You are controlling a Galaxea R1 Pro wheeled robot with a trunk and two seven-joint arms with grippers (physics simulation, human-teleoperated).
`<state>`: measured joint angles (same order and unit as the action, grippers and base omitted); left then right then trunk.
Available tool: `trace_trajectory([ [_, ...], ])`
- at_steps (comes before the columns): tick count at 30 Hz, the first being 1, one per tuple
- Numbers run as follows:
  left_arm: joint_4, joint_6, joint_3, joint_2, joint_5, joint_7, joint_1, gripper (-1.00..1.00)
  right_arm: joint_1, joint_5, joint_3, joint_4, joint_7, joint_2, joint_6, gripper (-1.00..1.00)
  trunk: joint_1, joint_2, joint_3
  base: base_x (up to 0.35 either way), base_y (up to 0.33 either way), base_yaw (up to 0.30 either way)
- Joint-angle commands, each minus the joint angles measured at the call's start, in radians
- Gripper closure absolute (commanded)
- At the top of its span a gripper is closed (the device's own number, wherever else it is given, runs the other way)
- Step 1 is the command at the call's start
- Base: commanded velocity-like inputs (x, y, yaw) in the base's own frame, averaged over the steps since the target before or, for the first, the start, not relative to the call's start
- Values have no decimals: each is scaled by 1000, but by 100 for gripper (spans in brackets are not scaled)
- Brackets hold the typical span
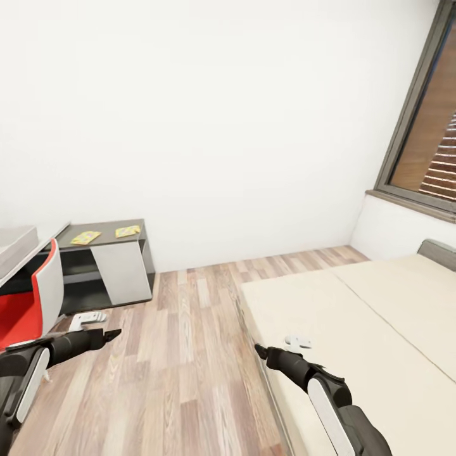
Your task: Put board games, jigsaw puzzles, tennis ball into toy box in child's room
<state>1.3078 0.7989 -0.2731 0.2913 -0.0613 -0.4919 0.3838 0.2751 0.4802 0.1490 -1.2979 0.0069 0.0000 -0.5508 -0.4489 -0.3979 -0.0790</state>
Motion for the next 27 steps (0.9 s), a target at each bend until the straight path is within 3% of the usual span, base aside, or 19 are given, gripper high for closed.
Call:
trace_trajectory([
  [1, 1, 8, -2, 0, -6, -1, 1, -100, 1, 1, 0, -1, 1, 0, -5, -100, -1, -2, -1, 235, 180, -226],
  [16, 4, 8, -6, 6, -6, -84, 1, -100, 1, 15, -4, 0, 1, 0, -6, -100, -1, -2, 14, 136, 62, -226],
  [27, 4, 8, -6, 6, -6, -91, 1, -100, 1, 17, -7, -1, 2, 0, -4, -100, -1, -2, 25, 20, 70, -226],
])
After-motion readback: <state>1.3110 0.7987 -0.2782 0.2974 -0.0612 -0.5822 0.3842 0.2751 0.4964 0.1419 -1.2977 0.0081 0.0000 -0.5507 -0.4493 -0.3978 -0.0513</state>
